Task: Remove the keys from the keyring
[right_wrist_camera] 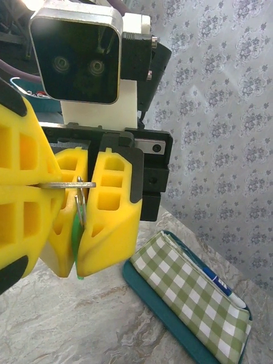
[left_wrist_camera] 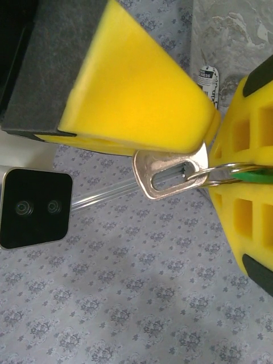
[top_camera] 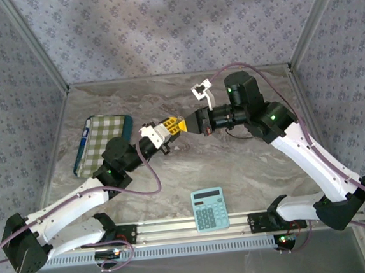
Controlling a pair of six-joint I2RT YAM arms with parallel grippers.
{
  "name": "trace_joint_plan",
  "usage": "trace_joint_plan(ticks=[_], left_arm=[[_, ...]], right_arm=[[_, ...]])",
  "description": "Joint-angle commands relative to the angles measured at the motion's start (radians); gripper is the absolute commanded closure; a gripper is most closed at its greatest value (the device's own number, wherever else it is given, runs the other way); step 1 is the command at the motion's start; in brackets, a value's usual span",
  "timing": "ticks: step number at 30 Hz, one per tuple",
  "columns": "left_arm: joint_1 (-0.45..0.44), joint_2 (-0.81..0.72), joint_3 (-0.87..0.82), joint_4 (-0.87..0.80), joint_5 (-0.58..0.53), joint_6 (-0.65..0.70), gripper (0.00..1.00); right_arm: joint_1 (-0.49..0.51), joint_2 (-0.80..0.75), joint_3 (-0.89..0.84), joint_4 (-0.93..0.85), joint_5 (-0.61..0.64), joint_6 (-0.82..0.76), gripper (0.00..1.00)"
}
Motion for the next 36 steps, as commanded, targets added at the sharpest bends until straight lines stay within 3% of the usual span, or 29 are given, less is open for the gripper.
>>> trace_joint_plan(ticks=[1,14,30,36], left_arm=[[-0.001,-0.005,0.028,0.035,-0.017,-0.007,0.91],[0.004,0.011,0.040,0.038,-0.025,-0.015,0.81],[0.006,0.023,0.056,0.087,0.002,-0.013,0.83],[0.006,0.025,0.057,0.081,0.013,-0.013,0.97]], right_arm=[[-0.010,-0.035,-0.009,0.014,-0.020,0.020,1.00],[-0.018,-0.043,-0.023,0.055,-0.028,0.043,1.00],[-0.018,-0.051,-0.036,0.057,-0.033,0.046,1.00],[-0.021,-0.059,-0.044,0.061,-0.037,0.051,1.00]])
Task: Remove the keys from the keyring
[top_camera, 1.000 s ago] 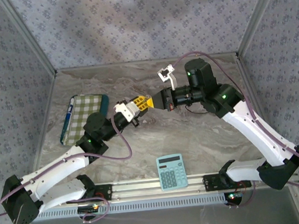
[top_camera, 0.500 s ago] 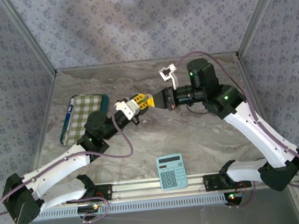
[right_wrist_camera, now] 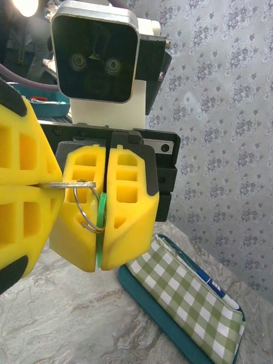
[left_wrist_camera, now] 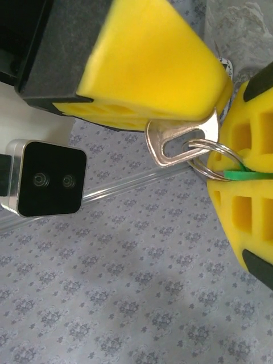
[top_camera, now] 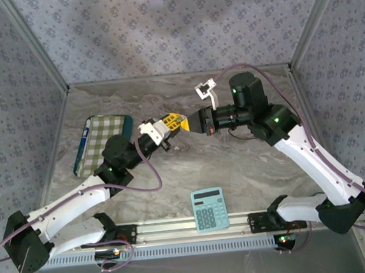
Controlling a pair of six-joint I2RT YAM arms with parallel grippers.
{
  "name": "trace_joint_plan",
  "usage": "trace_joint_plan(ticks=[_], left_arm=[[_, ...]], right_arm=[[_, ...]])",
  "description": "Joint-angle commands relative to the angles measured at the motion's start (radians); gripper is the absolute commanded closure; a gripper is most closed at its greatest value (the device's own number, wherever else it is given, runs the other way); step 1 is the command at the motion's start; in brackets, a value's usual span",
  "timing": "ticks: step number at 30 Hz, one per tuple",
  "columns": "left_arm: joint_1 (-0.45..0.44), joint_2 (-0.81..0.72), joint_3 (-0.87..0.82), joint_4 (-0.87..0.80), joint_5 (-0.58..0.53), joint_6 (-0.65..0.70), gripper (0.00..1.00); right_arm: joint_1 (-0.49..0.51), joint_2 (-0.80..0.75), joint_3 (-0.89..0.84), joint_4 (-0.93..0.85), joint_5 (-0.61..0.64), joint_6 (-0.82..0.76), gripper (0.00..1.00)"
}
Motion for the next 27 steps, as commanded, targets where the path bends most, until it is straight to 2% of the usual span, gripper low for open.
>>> trace_joint_plan(ticks=[1,8,14,20,27], left_arm=[[0.003,-0.003,0.029,0.043,0.014,-0.004,0.98],[0.006,-0.018,0.032,0.007,0.030,-0.032,1.00],[0.020,-0.042,0.052,-0.078,0.042,-0.128,1.00],[0.030,-0.061,0.083,-0.156,0.055,-0.226,1.00],[0.041,-0.084,0.106,-0.204,0.084,-0.325,1.00]], right_arm=[[-0.006,-0.026,-0.008,0.016,-0.025,0.015,1.00],[-0.019,-0.046,-0.035,0.023,-0.018,0.012,1.00],[-0.031,-0.091,-0.065,0.049,0.073,-0.066,1.00],[-0.003,-0.158,-0.130,0.110,0.181,-0.216,1.00],[0.050,-0.294,-0.291,0.240,0.317,-0.424,1.00]])
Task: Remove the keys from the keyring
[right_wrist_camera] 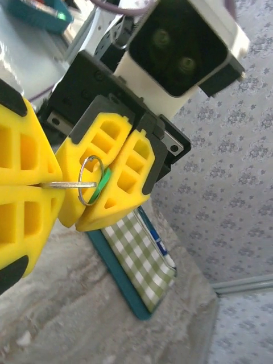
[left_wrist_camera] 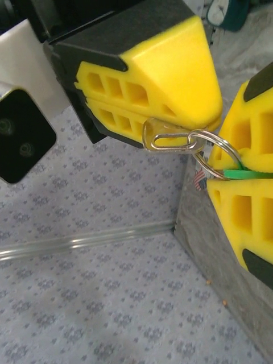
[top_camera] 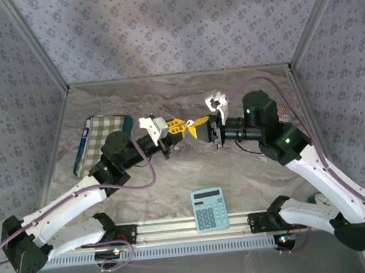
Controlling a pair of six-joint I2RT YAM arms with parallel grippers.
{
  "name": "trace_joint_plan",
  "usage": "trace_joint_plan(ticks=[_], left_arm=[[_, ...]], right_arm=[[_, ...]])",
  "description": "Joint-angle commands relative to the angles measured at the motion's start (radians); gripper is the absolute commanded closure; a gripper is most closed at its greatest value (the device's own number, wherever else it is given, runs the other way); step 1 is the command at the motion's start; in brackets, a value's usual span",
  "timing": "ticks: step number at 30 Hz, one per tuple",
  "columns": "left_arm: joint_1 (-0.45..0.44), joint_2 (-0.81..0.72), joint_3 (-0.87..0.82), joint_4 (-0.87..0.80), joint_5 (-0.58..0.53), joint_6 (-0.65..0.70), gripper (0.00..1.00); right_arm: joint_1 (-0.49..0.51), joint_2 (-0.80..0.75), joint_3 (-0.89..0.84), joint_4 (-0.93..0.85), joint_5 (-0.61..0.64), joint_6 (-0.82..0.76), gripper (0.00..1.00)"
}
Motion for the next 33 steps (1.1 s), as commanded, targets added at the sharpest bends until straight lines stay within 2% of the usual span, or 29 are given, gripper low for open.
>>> trace_joint_plan(ticks=[1,10,23,33], left_arm=[[0.034,-0.055,0.040,-0.002,-0.051,-0.086,1.00],[0.037,-0.043,0.079,-0.050,-0.040,-0.134,1.00],[0.067,-0.025,0.119,-0.104,-0.033,-0.167,1.00],[0.102,-0.014,0.141,-0.133,-0.005,-0.194,1.00]], right_arm=[[0.004,-0.098,-0.057,0.063,0.125,-0.155,1.00],[0.081,-0.227,-0.196,0.171,0.203,-0.385,1.00],[0.193,-0.251,-0.214,0.095,0.268,-0.613,1.00],[0.355,-0.219,-0.161,-0.035,0.446,-0.748,1.00]])
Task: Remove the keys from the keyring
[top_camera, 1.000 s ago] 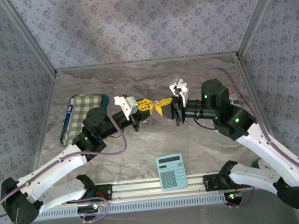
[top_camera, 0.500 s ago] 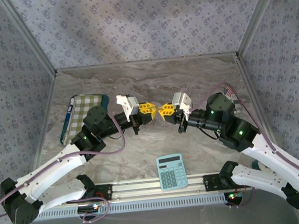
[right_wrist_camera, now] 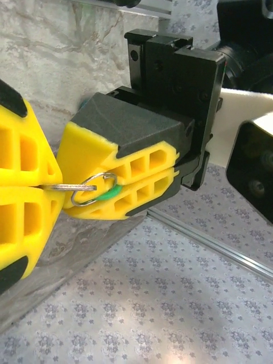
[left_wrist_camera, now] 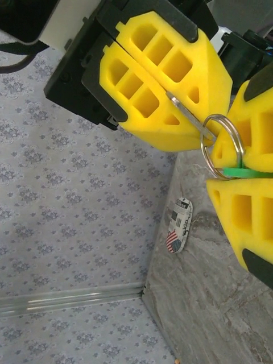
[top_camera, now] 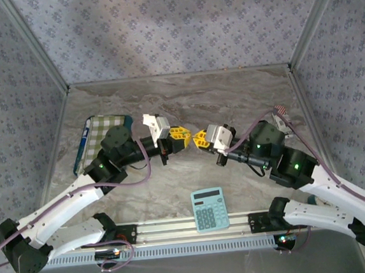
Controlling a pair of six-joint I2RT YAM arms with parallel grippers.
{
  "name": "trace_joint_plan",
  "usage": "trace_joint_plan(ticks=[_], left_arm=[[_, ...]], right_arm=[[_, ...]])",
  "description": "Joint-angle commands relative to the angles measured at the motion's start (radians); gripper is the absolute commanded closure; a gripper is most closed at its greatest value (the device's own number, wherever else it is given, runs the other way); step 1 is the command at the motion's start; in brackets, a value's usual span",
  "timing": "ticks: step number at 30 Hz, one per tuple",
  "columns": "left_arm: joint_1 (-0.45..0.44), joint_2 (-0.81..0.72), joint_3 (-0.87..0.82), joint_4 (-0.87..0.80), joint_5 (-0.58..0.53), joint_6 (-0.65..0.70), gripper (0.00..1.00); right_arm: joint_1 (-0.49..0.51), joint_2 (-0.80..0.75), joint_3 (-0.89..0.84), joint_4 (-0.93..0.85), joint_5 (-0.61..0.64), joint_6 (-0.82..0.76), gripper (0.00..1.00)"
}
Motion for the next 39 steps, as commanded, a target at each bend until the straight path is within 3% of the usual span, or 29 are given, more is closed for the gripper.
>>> trace_joint_plan(ticks=[1,22,39], left_arm=[[0.089,-0.009,0.061,0.064,-0.183,-0.057,1.00],[0.118,0.013,0.121,-0.035,-0.129,-0.060,1.00],[0.120,0.013,0.142,-0.101,-0.054,-0.042,1.00]], right_arm=[[0.077,-0.029,0.035,-0.163,0.011,-0.096,1.00],[0.317,0.093,0.136,-0.315,0.248,-0.278,1.00],[0.381,0.205,0.179,-0.316,0.319,-0.382,1.00]])
